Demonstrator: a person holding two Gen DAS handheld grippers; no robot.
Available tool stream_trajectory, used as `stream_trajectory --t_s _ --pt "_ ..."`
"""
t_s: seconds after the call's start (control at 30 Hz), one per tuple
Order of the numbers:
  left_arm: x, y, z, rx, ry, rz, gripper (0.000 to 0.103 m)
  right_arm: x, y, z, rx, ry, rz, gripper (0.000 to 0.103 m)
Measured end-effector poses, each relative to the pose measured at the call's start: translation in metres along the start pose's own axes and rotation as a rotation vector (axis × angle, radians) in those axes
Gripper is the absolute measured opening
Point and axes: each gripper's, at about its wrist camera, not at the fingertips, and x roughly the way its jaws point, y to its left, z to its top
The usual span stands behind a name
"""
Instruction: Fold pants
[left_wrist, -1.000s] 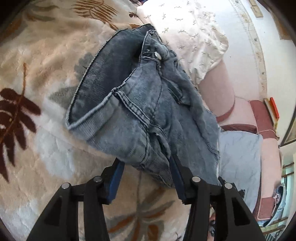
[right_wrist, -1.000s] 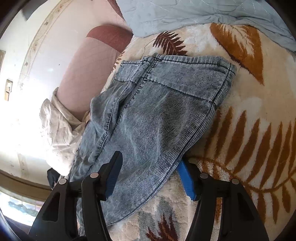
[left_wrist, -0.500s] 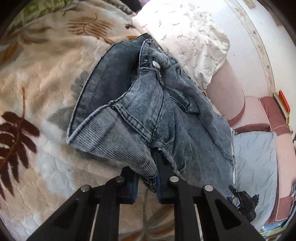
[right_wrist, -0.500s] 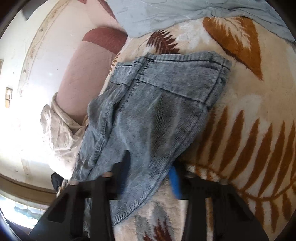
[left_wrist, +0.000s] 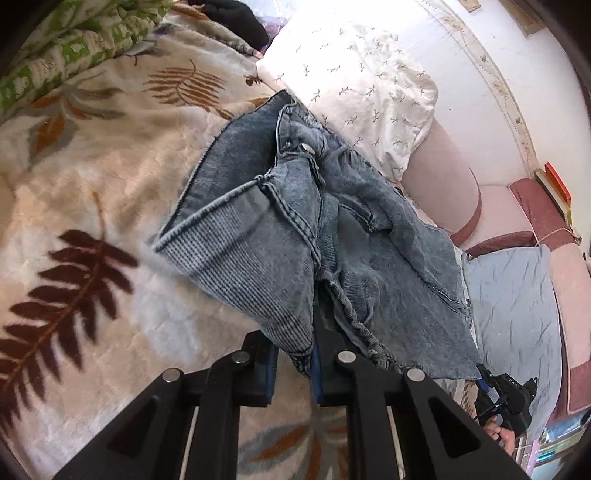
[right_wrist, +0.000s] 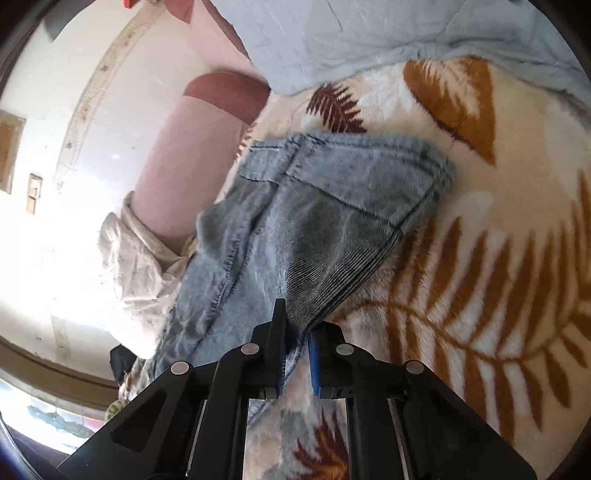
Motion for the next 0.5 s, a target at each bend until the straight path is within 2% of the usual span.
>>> stream_trajectory --t_s 0.2,0.33,0.37,0.4,0.5 --pt "-0.033 0.014 -0.015 0.018 -0.01 0.004 0.016 -0.031 -0.007 -0.02 0.004 0.008 0.03 0.009" --pt "-0.036 0.027 -0.027 0.041 0.035 0.02 0.017 -0.032 -0.011 -0.03 0.006 0.048 0.027 0.009" --pt "-0.032 0.034 -0.028 0.023 0.051 0.023 0.017 -0.032 -0.012 -0.032 0.006 0.053 0.015 0.009" --pt "-0.026 0.039 -0.028 -0.002 0.069 0.019 0.022 -0.029 -0.013 -0.033 0.011 0.075 -0.004 0.013" --pt "-0.023 0.038 -0.03 0.016 0.123 0.05 0.025 -0.016 -0.019 -0.035 0.033 0.179 -0.094 0.018"
